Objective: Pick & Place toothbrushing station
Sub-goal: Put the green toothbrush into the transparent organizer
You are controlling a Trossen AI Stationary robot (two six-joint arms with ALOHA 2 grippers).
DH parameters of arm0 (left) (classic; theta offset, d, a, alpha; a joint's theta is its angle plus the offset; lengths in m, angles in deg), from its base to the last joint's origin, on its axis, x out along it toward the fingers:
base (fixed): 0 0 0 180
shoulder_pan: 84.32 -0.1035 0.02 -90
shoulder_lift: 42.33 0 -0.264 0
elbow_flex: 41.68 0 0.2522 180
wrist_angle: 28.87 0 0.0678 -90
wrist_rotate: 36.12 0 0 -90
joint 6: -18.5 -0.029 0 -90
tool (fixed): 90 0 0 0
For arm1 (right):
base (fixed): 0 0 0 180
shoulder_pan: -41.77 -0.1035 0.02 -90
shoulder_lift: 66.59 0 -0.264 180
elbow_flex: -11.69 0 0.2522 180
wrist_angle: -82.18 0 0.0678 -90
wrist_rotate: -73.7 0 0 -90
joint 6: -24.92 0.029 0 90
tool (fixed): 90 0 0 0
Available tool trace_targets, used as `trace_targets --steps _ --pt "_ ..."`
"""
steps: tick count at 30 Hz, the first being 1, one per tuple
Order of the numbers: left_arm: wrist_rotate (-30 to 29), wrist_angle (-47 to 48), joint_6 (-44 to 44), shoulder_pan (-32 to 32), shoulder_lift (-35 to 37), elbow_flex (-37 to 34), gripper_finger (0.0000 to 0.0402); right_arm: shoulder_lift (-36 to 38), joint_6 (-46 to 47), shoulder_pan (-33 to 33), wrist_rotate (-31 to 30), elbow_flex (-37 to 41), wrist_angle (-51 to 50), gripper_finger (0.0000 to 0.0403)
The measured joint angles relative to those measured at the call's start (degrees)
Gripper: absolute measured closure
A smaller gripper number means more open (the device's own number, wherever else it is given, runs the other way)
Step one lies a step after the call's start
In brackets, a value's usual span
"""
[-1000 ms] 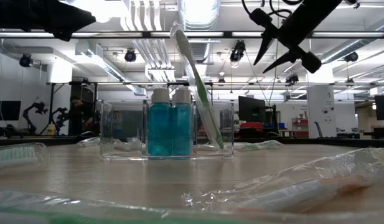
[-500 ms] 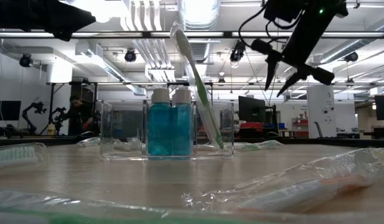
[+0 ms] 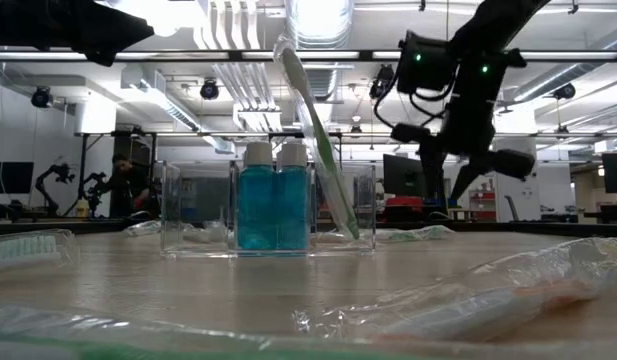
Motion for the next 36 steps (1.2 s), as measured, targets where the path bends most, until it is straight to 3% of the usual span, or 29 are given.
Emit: trace_targets --steps 9,22,36 --pt "0.0 -0.02 -0.01 0.01 0.0 0.0 0.0268 -3.91 6.0 1.71 -0.07 0.0 2.43 0.0261" --pt "-0.01 0.0 -0.01 0.01 0.0 -0.01 0.0268 -8.49 6.1 3.33 1.53 0.0 5.37 0.0265" --pt "0.02 0.0 -0.02 0.0 0.0 0.0 0.0268 -10.81 4.54 3.67 4.31 -0.06 7.99 0.0313"
